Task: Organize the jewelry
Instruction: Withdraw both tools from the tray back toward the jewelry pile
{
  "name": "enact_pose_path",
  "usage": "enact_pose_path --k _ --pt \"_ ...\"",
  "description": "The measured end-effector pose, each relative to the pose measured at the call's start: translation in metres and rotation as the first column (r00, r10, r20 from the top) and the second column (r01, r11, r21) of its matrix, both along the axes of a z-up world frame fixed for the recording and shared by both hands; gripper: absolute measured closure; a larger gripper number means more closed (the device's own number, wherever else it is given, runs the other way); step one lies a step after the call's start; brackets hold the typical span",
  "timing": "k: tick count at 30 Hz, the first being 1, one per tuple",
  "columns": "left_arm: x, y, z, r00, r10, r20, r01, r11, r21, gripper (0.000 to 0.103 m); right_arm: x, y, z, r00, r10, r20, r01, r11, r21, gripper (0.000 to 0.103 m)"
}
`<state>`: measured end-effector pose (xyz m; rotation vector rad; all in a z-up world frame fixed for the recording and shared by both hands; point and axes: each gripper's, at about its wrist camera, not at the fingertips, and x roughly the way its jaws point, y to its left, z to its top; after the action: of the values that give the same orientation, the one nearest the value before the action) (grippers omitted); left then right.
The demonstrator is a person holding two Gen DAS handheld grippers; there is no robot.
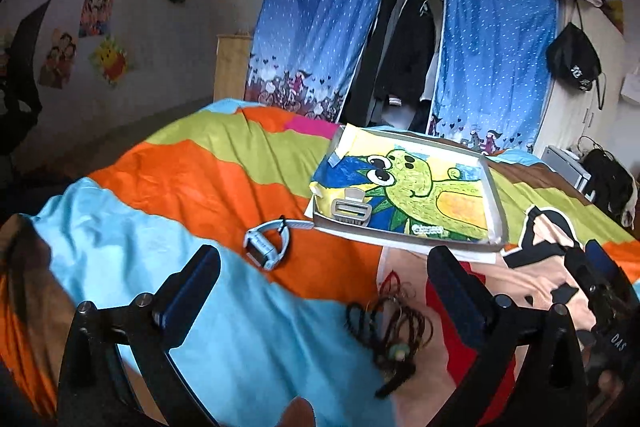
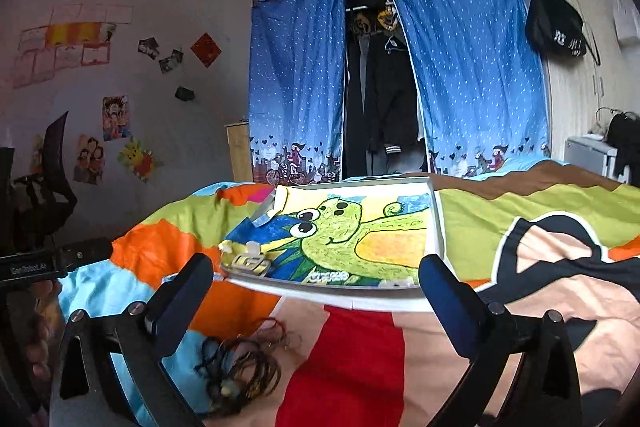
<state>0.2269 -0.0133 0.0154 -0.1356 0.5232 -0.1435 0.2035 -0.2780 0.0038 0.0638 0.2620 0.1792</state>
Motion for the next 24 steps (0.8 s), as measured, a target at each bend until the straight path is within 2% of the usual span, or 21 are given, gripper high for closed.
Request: enact_pose_path --k 7,12,17,24 --pt "-0.054 0.007 0.001 0.999 -0.033 0.028 0.031 0.998 0.059 0.001 -0.043 0.016 -0.003 1.000 0.010 -0.020 -0.010 1.000 -0.001 0.000" --pt "-0.086 0.011 -0.010 0.999 -0.030 0.012 0.029 0.995 0.091 0.001 -0.071 0.028 -0.004 0.999 0.010 -0.036 -0.010 1.000 0.009 0.000" --pt "-0.098 0.013 -0.023 0.997 -0.017 -0.082 0.027 0.993 0.117 0.001 -0.088 0.034 -0.016 0.992 -0.007 -0.126 0.010 1.000 0.024 0.000" --pt "-0.095 0.007 -0.040 0.981 0.002 -0.192 0.030 0.986 0.161 0.001 -0.088 0.043 -0.023 0.985 -0.012 -0.173 0.011 1.000 -0.002 0.000"
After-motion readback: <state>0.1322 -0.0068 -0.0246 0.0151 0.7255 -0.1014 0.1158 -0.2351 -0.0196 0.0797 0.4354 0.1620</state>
